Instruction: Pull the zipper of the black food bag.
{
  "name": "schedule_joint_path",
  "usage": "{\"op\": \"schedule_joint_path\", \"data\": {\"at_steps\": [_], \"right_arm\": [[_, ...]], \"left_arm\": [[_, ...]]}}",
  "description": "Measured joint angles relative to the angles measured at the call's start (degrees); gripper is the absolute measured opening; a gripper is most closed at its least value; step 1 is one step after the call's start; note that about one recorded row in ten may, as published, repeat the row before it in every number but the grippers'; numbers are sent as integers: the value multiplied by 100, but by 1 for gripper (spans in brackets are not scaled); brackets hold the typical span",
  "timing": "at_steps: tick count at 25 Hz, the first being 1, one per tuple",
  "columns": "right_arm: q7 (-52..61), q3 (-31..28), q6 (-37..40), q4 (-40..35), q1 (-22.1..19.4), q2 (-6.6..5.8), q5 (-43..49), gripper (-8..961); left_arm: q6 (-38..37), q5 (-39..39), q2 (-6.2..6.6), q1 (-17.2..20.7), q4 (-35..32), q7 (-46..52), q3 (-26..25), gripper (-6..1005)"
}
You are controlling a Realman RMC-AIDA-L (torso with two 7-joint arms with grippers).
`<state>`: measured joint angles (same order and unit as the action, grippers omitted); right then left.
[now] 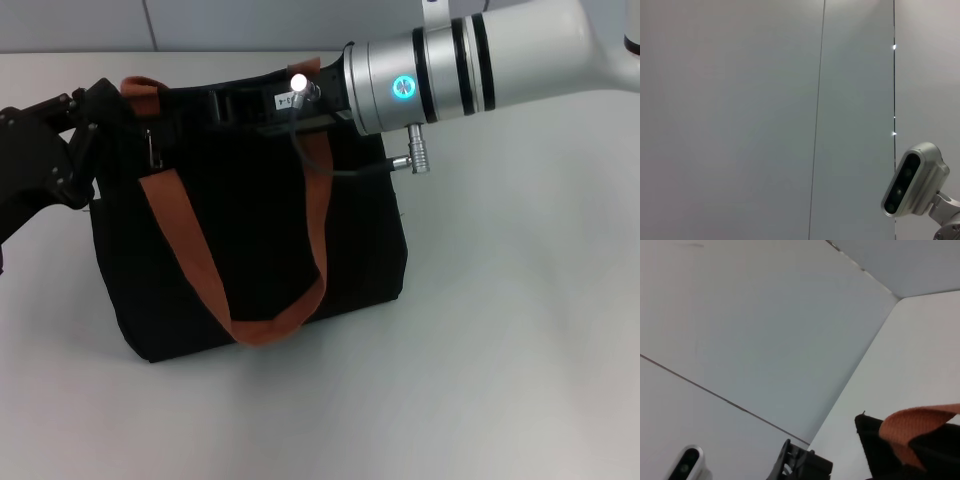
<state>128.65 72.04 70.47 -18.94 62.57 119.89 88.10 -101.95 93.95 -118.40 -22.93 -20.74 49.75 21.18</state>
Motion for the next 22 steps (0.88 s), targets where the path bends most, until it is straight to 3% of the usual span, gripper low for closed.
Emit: {"op": "schedule_joint_path", "data": {"at_steps": [4, 16, 22], "right_arm": [[-100, 16, -59, -5, -27, 0, -16, 0], [-52, 25, 50, 11, -121, 0, -213, -1], [-72, 139, 88, -4, -117, 0, -217, 115]], "left_arm": [[-9, 0, 6, 12, 0, 0, 0, 20], [-61, 0, 4, 25, 0, -6, 0, 21], [-70, 0, 2, 32, 0, -8, 0, 21]]}}
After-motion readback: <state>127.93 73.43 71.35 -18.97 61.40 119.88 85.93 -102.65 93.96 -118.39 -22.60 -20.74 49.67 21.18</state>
